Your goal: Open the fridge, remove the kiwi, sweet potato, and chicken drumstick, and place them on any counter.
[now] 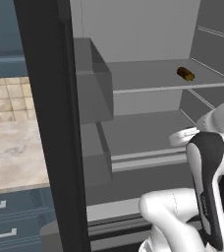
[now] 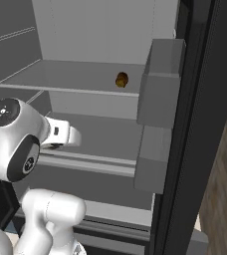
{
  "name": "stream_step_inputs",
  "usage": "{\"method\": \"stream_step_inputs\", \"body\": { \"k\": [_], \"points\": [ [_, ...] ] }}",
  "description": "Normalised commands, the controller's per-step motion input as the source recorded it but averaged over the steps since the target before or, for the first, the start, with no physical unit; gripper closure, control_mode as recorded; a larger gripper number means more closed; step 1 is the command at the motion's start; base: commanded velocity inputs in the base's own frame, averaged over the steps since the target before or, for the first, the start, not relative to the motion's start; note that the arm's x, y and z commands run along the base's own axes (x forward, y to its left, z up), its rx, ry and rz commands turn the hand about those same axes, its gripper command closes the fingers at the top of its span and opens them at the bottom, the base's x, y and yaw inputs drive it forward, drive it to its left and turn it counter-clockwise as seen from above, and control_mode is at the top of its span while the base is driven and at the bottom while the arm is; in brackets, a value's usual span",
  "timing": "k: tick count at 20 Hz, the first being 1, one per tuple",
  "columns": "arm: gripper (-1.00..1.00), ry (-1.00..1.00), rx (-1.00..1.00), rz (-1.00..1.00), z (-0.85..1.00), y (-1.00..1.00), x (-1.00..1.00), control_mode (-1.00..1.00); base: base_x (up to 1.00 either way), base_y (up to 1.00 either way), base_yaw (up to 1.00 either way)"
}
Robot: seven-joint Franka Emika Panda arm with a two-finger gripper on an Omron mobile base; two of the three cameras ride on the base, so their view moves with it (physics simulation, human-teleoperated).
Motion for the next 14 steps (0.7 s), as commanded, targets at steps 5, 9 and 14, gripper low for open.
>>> {"method": "stream_step_inputs", "body": {
  "k": [5, 9, 14],
  "points": [
    [1.0, -0.01, 0.02, 0.0, 0.93, 0.0, -0.72, -1.0, 0.0, 0.0, 0.0],
    [1.0, 0.0, 0.01, 0.0, 0.45, 0.15, -0.33, -1.0, 0.0, 0.0, 0.0],
    [1.0, 0.01, 0.0, 0.0, 0.0, 0.02, -0.06, -1.0, 0.0, 0.0, 0.0]
  ]
}}
